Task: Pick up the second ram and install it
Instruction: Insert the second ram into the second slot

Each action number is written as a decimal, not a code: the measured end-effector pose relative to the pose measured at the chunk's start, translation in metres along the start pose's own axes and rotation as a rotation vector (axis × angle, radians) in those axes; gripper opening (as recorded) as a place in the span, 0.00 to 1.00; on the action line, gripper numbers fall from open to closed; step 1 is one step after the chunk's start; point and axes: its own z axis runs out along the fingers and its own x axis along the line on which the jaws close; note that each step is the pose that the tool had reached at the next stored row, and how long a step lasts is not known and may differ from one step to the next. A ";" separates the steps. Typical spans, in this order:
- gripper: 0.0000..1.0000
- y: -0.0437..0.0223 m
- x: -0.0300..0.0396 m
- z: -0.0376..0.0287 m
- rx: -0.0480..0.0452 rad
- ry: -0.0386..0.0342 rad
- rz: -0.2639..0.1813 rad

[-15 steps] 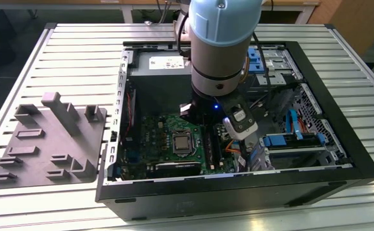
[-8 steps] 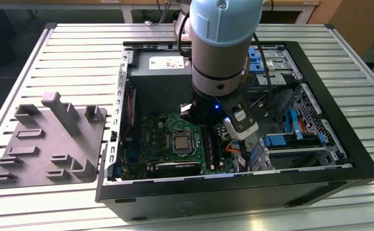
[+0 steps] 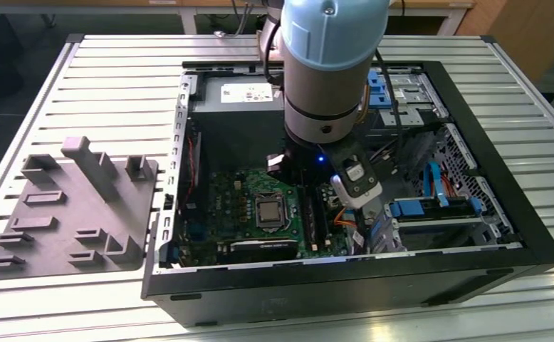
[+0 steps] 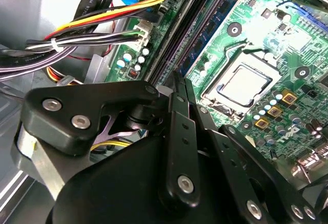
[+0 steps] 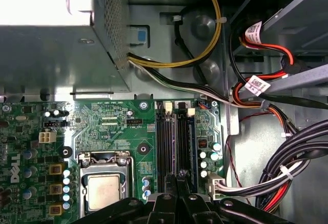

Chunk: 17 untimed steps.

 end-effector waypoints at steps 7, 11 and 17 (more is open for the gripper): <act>0.12 -0.0002 0.0001 0.0001 0.0004 -0.0008 0.007; 0.12 -0.0003 -0.0002 0.0000 0.0006 -0.0009 0.008; 0.12 -0.0003 -0.0007 0.0001 0.0005 -0.0009 0.008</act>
